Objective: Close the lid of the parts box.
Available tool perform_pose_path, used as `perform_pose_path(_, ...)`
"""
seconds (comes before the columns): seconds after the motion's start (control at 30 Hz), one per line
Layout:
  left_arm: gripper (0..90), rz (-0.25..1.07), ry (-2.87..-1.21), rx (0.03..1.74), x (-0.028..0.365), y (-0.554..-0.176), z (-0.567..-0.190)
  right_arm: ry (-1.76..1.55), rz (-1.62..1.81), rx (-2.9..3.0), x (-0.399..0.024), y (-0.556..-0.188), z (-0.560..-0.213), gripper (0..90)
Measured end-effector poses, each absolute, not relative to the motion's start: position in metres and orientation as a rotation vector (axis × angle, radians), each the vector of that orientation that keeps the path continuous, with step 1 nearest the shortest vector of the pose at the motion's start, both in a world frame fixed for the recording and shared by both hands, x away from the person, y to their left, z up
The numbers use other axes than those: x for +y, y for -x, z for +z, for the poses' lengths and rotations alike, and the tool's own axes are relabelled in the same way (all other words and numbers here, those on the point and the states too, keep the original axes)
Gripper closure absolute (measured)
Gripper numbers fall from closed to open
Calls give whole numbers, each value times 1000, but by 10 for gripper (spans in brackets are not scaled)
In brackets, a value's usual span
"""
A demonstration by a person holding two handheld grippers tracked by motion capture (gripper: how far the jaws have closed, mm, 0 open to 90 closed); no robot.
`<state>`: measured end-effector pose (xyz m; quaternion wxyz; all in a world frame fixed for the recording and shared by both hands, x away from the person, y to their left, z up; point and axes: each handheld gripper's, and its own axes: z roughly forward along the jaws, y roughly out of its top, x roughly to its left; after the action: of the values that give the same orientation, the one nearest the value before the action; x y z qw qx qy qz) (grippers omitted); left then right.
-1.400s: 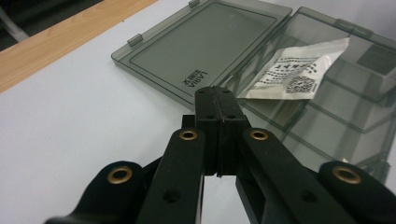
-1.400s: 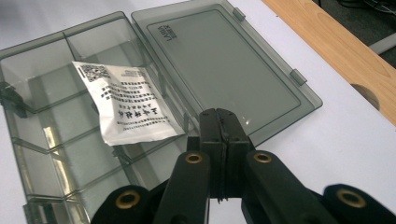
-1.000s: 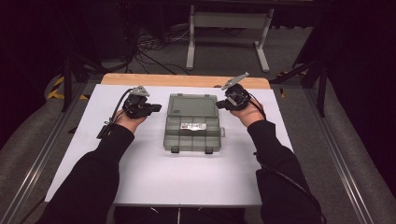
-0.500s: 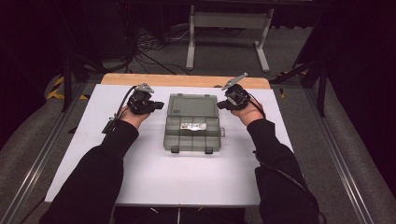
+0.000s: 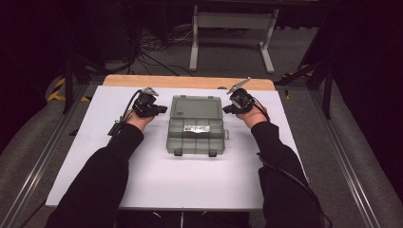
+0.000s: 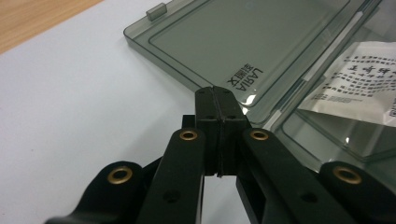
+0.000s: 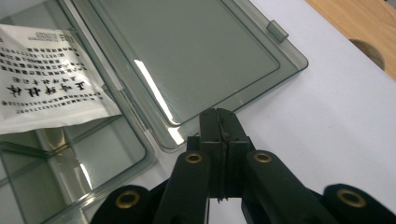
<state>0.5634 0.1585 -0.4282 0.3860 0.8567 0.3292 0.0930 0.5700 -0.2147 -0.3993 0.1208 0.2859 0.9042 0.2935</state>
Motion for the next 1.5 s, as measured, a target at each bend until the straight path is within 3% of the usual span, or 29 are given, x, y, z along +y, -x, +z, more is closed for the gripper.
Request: perform_pose_path(1.5,897,161,-2228,868,148,-574,-456,-900,792,2680,-214,-582,-433,899)
